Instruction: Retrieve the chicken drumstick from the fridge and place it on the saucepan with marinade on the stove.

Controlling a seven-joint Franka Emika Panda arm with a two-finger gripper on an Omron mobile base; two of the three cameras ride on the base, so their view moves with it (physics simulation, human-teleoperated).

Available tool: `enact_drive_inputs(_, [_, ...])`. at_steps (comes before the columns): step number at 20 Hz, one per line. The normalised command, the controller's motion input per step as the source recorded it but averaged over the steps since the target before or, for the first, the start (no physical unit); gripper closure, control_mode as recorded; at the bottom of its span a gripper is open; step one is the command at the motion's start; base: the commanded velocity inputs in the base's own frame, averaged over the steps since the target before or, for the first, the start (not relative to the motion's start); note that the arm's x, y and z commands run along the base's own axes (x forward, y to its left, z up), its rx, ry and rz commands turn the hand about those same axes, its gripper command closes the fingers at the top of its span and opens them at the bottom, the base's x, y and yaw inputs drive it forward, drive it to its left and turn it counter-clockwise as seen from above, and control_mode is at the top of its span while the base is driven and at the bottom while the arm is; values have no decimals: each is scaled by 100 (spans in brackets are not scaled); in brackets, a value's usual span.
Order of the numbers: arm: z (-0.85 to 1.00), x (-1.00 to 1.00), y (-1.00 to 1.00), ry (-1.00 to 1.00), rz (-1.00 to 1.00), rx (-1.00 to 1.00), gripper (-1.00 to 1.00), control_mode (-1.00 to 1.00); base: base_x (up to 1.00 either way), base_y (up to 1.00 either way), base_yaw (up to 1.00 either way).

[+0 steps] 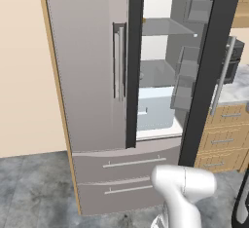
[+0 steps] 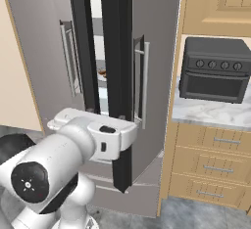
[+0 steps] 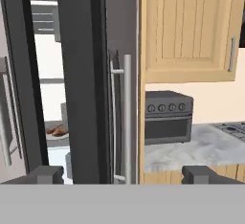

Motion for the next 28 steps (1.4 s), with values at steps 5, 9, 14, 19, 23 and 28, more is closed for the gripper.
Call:
enact_drive_inputs(5, [10, -10, 100, 0, -17, -25, -100, -100, 0, 0, 0])
enact_drive_inputs(9, [0, 7, 100, 2, -9, -28, -100, -100, 0, 0, 0])
enact_drive_inputs(14, [0, 43, 100, 27, -1, -26, -100, -100, 0, 0, 0])
enact_drive_inputs(19, [-10, 60, 95, 50, 0, -45, -100, -100, 0, 0, 0])
enact_drive_inputs(23, [-21, 80, 71, 60, -1, -48, -100, -100, 0, 0, 0])
enact_drive_inputs(28, [-23, 84, 34, 49, -9, -47, -100, -100, 0, 0, 0])
